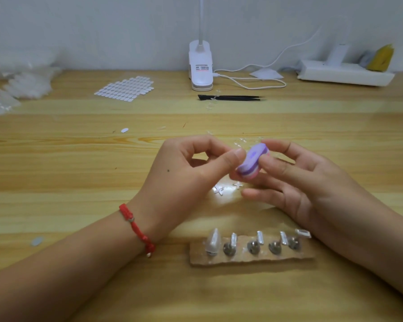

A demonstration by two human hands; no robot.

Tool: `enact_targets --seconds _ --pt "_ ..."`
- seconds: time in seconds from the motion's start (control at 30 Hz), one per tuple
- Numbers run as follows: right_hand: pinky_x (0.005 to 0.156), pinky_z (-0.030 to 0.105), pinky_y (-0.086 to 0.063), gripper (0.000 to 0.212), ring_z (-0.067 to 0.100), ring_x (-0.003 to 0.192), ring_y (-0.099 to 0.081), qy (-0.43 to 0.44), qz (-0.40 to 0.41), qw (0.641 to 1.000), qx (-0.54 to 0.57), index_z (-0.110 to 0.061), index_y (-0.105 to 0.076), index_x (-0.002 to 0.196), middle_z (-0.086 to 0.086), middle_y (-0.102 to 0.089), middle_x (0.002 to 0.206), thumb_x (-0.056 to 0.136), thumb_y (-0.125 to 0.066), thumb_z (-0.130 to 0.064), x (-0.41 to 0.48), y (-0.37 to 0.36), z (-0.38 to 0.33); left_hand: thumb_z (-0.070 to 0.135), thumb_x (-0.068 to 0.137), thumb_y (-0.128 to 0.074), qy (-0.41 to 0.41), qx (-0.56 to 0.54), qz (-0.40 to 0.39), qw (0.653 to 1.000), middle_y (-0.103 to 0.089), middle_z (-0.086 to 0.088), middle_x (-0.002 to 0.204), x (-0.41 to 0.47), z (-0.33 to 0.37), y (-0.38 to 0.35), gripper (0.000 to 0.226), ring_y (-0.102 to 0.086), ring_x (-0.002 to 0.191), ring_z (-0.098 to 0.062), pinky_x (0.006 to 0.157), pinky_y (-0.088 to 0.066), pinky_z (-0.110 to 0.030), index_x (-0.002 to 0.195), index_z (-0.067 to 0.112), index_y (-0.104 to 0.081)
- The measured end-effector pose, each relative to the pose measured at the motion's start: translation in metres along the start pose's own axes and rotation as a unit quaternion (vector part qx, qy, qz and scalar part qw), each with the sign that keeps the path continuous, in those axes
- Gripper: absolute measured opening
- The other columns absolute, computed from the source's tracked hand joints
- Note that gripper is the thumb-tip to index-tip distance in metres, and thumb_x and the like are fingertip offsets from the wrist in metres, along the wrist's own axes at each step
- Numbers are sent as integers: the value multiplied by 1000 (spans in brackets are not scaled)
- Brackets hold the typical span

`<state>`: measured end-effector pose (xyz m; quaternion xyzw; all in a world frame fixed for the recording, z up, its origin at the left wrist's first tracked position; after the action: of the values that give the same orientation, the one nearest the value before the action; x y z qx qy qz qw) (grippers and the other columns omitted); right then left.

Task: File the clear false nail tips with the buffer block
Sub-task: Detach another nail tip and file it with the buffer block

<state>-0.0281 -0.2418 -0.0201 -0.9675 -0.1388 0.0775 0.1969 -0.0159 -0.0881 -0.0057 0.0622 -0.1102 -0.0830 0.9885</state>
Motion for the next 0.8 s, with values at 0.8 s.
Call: enact_targets --seconds 0.8 --pt "57 24 -58 30 29 89 -73 -11 5 1000 8 -9 -60 104 19 -73 100 74 -66 -8 -2 -1 -2 13 86 -65 6 2 -11 1000 -57 4 57 -1 0 -1 19 -50 42 3 47 -34 -6 67 12 -62"
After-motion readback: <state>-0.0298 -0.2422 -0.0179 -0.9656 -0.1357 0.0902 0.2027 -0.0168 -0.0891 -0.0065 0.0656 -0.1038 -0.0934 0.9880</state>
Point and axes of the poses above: each hand's wrist, its own x-axis towards the middle knuckle, its own y-axis out of the back of the hand, z = x × y, the point moved 4 cm from there along x, towards the middle knuckle
